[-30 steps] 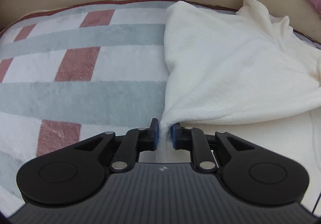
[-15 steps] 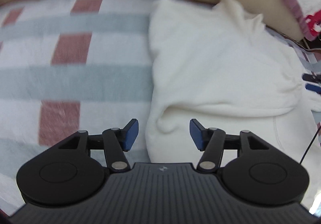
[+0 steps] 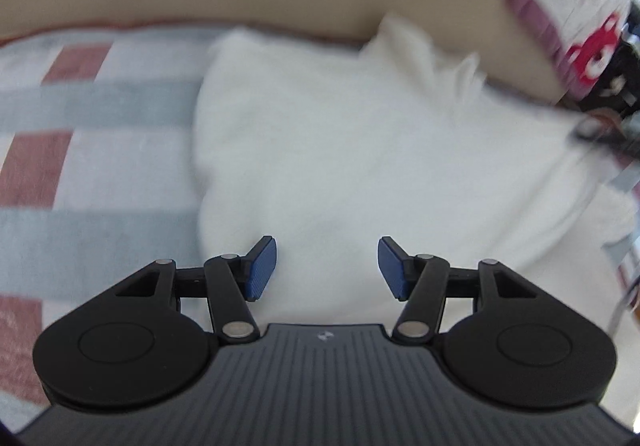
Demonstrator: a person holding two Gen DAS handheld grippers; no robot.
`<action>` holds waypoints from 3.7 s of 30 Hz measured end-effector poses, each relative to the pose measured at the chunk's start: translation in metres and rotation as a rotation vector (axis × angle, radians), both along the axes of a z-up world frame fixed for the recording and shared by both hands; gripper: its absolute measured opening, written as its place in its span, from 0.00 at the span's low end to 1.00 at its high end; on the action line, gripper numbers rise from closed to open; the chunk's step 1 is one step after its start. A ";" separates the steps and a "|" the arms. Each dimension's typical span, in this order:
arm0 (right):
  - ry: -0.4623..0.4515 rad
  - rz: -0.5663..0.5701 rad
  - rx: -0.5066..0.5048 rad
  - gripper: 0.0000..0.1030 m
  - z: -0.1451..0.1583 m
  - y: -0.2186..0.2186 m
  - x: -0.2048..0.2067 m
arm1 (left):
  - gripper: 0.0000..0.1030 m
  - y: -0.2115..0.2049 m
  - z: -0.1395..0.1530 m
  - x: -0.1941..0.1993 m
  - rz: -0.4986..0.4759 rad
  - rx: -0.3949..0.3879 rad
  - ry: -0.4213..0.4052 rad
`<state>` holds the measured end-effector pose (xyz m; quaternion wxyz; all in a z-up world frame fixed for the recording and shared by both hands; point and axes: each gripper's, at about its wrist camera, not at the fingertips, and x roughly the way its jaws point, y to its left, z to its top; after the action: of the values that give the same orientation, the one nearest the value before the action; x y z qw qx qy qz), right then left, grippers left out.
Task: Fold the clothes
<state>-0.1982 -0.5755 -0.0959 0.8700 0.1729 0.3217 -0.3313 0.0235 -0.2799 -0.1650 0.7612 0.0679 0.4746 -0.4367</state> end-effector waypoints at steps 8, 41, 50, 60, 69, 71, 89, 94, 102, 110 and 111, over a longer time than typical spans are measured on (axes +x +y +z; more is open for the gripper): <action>0.281 0.003 -0.118 0.35 -0.040 -0.003 0.022 | 0.51 -0.013 0.002 -0.020 -0.010 0.100 -0.104; 0.096 -0.069 0.103 0.50 0.037 0.101 -0.057 | 0.62 0.040 0.047 -0.077 -0.009 0.163 -0.242; -0.073 -0.034 0.097 0.58 0.158 0.092 -0.123 | 0.65 0.055 0.034 -0.069 0.039 0.091 -0.119; -0.194 -0.165 0.127 0.64 0.130 0.018 -0.245 | 0.65 0.032 0.083 -0.135 -0.149 -0.003 -0.253; -0.276 -0.261 0.307 0.64 0.033 -0.038 -0.322 | 0.65 -0.009 0.075 -0.213 -0.152 -0.044 -0.245; -0.281 -0.260 0.327 0.64 0.020 -0.050 -0.334 | 0.65 -0.029 0.077 -0.232 -0.190 -0.030 -0.218; -0.226 -0.594 0.365 0.64 -0.080 -0.205 -0.402 | 0.60 -0.343 0.060 -0.354 -0.515 0.102 -0.281; -0.199 -0.607 0.309 0.63 -0.091 -0.199 -0.403 | 0.56 -0.372 0.028 -0.359 -0.545 0.171 -0.273; -0.170 -0.644 0.156 0.67 -0.102 -0.227 -0.383 | 0.03 -0.354 0.023 -0.325 -0.503 0.161 -0.174; -0.253 -0.508 0.016 0.13 -0.051 -0.191 -0.320 | 0.06 -0.278 0.071 -0.238 -0.311 0.066 -0.171; -0.296 -0.469 0.012 0.12 -0.040 -0.182 -0.308 | 0.06 -0.266 0.075 -0.224 -0.273 0.065 -0.168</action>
<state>-0.5066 -0.7579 -0.1359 0.8059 0.2946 0.1441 -0.4929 -0.2005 -0.5463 -0.0899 0.7290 0.1925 0.4097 -0.5135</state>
